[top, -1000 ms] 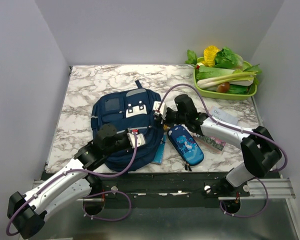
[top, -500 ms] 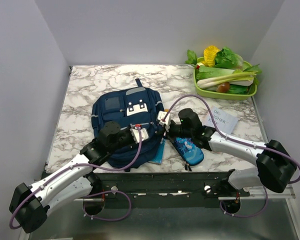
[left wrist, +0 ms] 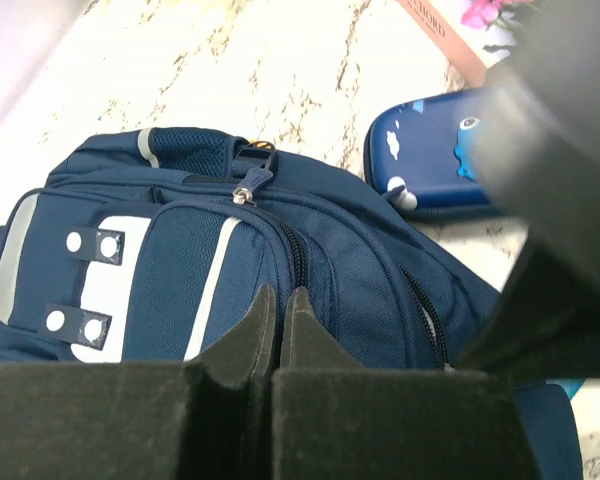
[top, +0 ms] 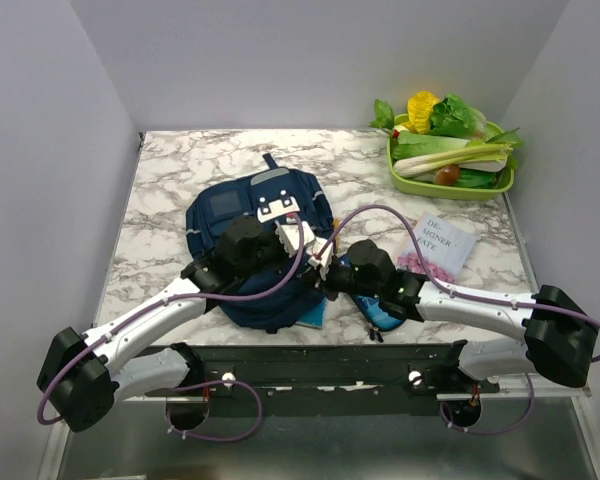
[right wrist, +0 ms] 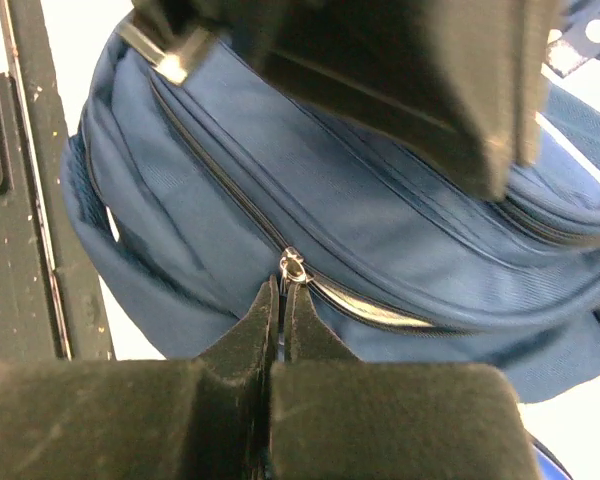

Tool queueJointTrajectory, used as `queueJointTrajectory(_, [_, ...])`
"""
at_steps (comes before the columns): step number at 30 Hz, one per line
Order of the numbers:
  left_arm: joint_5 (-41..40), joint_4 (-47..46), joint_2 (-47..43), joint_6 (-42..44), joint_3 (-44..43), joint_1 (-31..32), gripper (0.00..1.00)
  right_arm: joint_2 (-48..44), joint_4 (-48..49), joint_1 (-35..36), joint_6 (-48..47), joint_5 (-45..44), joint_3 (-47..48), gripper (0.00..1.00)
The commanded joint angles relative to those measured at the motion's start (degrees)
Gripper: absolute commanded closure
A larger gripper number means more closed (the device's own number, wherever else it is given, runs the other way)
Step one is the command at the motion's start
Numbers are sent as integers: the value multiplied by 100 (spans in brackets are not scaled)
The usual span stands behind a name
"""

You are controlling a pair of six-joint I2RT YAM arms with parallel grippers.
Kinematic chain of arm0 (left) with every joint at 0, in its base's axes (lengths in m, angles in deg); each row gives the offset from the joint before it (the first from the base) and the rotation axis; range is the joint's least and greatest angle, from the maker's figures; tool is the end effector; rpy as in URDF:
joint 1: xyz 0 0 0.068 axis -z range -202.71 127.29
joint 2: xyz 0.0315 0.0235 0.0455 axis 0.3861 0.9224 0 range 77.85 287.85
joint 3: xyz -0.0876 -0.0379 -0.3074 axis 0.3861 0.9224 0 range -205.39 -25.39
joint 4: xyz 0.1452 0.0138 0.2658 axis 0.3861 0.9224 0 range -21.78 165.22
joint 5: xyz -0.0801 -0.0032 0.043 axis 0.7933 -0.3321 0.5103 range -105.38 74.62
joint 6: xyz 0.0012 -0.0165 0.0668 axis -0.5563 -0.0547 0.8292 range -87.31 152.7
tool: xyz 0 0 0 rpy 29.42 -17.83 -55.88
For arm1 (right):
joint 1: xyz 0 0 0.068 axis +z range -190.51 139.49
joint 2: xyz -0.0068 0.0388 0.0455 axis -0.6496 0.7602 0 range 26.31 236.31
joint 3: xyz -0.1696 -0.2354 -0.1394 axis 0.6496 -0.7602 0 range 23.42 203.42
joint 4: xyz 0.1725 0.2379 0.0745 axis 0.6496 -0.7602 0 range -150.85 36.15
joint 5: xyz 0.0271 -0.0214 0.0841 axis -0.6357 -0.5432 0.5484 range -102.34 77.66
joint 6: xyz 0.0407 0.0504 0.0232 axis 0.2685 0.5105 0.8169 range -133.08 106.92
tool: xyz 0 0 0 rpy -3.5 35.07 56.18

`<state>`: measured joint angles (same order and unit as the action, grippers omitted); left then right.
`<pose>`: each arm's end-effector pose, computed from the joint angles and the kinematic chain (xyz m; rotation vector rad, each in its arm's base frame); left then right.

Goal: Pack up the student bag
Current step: Unzip the student bag at the center of the board.

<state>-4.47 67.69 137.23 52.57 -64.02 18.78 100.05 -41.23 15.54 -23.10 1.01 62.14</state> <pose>0.1969 -0.1882 0.2933 1.0995 1.6000 -0.4350 0.1689 0.2740 0.2498 -1.2351 1.6085 0.7469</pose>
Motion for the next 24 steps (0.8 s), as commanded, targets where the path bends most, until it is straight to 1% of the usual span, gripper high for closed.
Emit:
queueJointTrajectory(1, [-775, -449, 399, -439, -1021, -89, 100, 106, 644, 695, 159, -419, -5, 99])
queueJointTrajectory(3, [-749, 7, 759, -800, -1373, -307, 100, 141, 899, 854, 123, -648, -14, 99])
queueJointTrajectory(4, [-705, 53, 873, -1115, -1619, -370, 100, 150, 961, 977, 123, -849, -14, 99])
queueJointTrajectory(6, [-653, 482, 1146, -1406, -1849, -571, 100, 141, 1277, 1109, 115, -1122, -127, 99])
queueJointTrajectory(9, [-547, 922, 1497, -1969, -2279, -765, 100, 141, 1663, 1355, 115, -1658, -303, 99])
queueJointTrajectory(11, [-380, 1029, 1725, -2329, -2552, -959, 100, 194, 1831, 1505, 114, -1888, -365, 99])
queueJointTrajectory(16, [-134, 1240, 2157, -2524, -3201, -1038, 100, 633, 2060, 1733, -26, -1915, -94, 99])
queueJointTrajectory(24, [130, 1302, 2596, -2621, -3827, -1126, 100, 1661, 2016, 1874, -114, -1369, 777, 99])
